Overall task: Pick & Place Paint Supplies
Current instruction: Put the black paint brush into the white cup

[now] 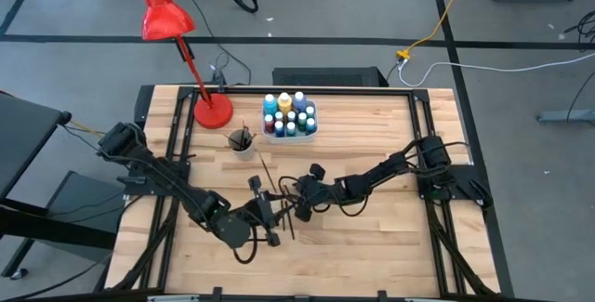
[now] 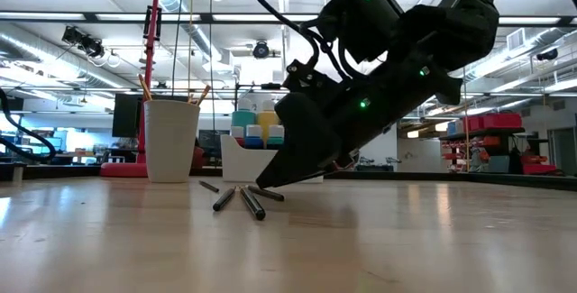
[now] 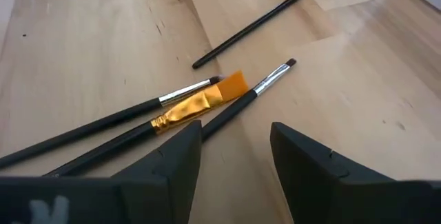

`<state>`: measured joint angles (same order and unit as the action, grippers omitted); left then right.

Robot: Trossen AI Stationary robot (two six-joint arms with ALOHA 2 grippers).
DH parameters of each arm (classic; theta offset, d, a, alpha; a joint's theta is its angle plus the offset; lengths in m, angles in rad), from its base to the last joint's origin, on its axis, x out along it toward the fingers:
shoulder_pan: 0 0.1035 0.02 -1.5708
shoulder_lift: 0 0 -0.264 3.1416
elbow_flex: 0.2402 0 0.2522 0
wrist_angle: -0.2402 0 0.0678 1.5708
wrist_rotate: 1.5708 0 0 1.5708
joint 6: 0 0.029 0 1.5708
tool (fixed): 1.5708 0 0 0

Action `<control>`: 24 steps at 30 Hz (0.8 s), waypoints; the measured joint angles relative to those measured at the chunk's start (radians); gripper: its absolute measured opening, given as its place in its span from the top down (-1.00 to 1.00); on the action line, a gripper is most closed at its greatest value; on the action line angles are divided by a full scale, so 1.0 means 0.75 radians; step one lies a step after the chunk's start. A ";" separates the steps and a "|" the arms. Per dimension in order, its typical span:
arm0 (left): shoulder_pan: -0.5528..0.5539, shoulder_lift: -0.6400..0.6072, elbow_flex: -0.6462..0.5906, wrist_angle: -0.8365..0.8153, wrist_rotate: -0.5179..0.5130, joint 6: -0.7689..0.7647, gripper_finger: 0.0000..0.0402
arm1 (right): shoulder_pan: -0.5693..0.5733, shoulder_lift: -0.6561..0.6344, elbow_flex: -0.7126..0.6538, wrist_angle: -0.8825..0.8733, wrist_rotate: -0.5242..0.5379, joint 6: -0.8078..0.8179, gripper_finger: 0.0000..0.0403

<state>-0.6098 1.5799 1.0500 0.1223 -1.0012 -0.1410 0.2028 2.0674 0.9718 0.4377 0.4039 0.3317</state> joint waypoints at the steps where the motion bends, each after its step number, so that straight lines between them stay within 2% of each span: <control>1: 0.000 0.000 0.000 0.000 0.000 0.000 0.40 | 0.000 -0.008 0.000 -0.012 0.001 -0.003 0.11; 7: 0.000 0.000 0.000 0.000 0.000 -0.001 0.40 | 0.000 -0.083 -0.003 -0.015 0.019 -0.069 0.11; 12: 0.000 0.000 0.000 0.001 0.000 -0.001 0.40 | 0.000 -0.095 -0.003 -0.004 0.028 0.003 0.11; 24: 0.001 0.001 -0.001 0.022 0.000 -0.016 0.40 | -0.016 0.022 0.015 0.114 -0.047 0.035 0.11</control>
<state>-0.6090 1.5803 1.0496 0.1391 -1.0012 -0.1528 0.1909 2.0836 0.9827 0.5231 0.3688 0.3582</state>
